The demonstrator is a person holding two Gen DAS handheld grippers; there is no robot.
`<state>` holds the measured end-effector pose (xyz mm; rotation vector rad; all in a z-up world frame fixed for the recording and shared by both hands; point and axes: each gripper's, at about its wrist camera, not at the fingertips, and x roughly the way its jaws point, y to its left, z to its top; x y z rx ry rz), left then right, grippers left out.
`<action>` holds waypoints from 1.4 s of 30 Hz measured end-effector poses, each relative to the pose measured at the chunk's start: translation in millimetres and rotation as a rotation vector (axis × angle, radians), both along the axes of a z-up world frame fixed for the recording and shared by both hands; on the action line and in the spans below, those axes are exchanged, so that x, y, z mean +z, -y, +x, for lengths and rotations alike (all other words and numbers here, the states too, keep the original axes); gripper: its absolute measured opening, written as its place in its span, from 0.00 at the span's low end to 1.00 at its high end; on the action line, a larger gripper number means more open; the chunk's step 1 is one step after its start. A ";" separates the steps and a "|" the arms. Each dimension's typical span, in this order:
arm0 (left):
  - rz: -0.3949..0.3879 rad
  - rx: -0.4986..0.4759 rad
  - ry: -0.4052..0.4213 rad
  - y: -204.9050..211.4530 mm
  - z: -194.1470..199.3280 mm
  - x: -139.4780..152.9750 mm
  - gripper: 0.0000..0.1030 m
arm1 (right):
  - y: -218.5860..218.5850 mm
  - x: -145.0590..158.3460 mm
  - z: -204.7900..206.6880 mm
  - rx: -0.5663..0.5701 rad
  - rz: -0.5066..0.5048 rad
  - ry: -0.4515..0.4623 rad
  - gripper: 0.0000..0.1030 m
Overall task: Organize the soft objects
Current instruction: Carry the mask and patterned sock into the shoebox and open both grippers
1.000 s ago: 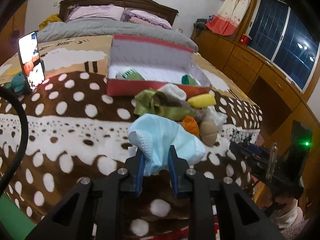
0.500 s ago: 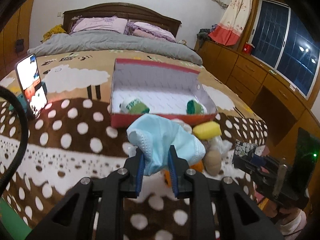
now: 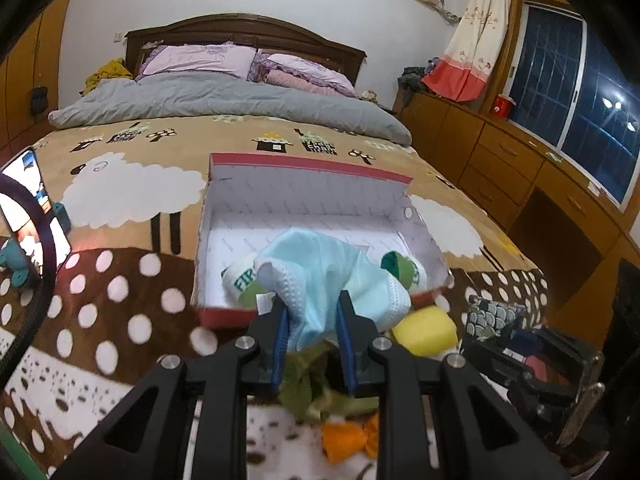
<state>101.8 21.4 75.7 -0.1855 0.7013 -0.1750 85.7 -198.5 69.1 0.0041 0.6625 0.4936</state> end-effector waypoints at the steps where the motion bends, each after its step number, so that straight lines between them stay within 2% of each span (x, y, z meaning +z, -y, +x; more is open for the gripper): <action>1: -0.004 0.001 -0.004 0.0 5.9 -0.5 0.22 | -0.9 0.9 4.1 0.000 -0.002 0.001 0.37; 15: 0.035 0.038 -0.034 -4.4 59.2 -12.0 0.22 | -3.5 9.4 58.6 -0.002 -0.012 0.006 0.37; 31: 0.067 0.058 -0.066 -1.4 104.2 -32.7 0.22 | -0.7 -9.0 126.5 -0.023 -0.027 -0.049 0.37; 42: 0.063 0.082 -0.114 -5.7 126.5 -53.1 0.23 | -1.0 -22.6 152.9 -0.030 -0.032 -0.074 0.37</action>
